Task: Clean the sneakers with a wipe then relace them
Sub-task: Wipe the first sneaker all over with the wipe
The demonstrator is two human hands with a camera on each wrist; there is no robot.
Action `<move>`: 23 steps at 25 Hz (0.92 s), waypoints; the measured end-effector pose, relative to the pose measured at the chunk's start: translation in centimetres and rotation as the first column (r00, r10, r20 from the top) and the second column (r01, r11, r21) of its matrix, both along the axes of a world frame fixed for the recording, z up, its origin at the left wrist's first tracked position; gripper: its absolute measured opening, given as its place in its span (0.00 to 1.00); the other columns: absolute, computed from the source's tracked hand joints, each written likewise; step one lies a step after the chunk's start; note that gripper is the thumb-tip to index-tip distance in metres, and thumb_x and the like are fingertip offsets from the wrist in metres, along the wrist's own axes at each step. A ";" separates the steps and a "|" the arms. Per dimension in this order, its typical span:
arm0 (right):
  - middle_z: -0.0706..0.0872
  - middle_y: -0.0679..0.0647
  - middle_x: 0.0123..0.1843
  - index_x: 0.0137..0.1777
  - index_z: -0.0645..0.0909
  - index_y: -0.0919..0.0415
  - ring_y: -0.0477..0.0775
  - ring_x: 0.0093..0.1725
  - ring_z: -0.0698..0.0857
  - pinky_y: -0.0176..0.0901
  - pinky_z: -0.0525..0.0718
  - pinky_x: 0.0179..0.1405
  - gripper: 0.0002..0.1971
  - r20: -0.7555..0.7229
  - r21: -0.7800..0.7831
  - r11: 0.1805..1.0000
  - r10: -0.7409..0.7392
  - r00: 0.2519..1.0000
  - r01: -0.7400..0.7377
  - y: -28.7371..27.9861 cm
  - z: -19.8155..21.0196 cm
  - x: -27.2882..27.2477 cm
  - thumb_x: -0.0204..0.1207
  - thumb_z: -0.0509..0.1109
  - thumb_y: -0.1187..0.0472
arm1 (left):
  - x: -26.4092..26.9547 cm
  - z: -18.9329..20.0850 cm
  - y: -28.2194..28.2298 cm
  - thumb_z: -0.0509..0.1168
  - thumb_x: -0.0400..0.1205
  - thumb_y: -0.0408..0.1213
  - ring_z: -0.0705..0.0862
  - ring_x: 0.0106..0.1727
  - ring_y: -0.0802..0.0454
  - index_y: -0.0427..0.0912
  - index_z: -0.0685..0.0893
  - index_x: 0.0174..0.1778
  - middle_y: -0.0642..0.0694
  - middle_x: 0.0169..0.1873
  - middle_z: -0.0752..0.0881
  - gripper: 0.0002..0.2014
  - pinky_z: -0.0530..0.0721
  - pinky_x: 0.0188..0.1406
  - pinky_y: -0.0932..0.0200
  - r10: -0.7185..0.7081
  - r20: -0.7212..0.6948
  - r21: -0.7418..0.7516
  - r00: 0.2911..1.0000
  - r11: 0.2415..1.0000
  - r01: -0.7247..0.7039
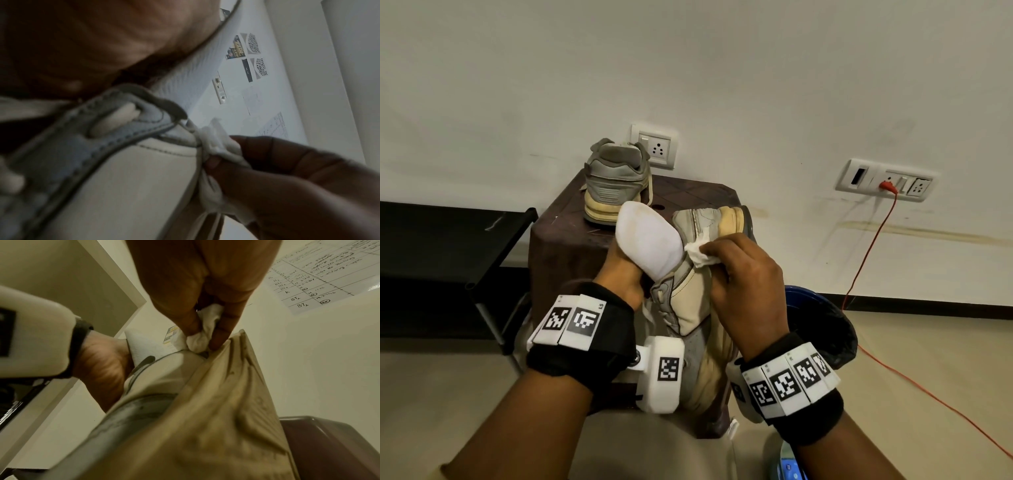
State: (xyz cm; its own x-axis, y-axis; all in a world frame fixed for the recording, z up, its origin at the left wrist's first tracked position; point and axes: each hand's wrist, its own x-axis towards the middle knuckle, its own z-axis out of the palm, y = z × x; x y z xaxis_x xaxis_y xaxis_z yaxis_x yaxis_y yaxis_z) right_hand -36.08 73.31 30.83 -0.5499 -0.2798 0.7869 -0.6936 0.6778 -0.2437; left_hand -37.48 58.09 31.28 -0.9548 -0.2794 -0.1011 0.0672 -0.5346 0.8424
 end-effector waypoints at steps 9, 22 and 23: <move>0.87 0.54 0.46 0.48 0.86 0.63 0.52 0.41 0.84 0.47 0.86 0.37 0.06 -0.013 -0.026 0.998 -0.056 0.998 0.055 -1.0 -0.1 -0.4 0.71 0.74 0.68 | 2.8 -3.0 -1.6 0.64 0.62 0.29 0.77 0.34 0.42 0.30 0.77 0.31 0.37 0.33 0.79 0.06 0.77 0.37 0.47 -0.108 0.190 -0.427 0.976 0.886 0.181; 0.87 0.58 0.49 0.54 0.87 0.65 0.55 0.47 0.85 0.49 0.86 0.43 0.14 -0.035 0.189 0.967 0.181 0.983 -0.171 -0.2 -0.3 1.6 0.76 0.65 0.59 | 4.4 -1.1 -1.6 0.67 0.81 0.37 0.88 0.50 0.56 0.47 0.87 0.52 0.50 0.46 0.90 0.06 0.86 0.52 0.53 -0.143 -0.275 -0.720 0.951 0.686 -0.105; 0.87 0.59 0.49 0.53 0.87 0.66 0.56 0.46 0.85 0.50 0.85 0.43 0.13 -0.073 0.190 0.971 0.160 0.984 -0.144 0.0 -0.3 1.6 0.76 0.65 0.60 | 4.4 -0.9 -1.5 0.68 0.81 0.37 0.87 0.50 0.57 0.48 0.86 0.52 0.50 0.47 0.88 0.06 0.85 0.54 0.55 -0.138 -0.300 -0.729 0.944 0.672 -0.133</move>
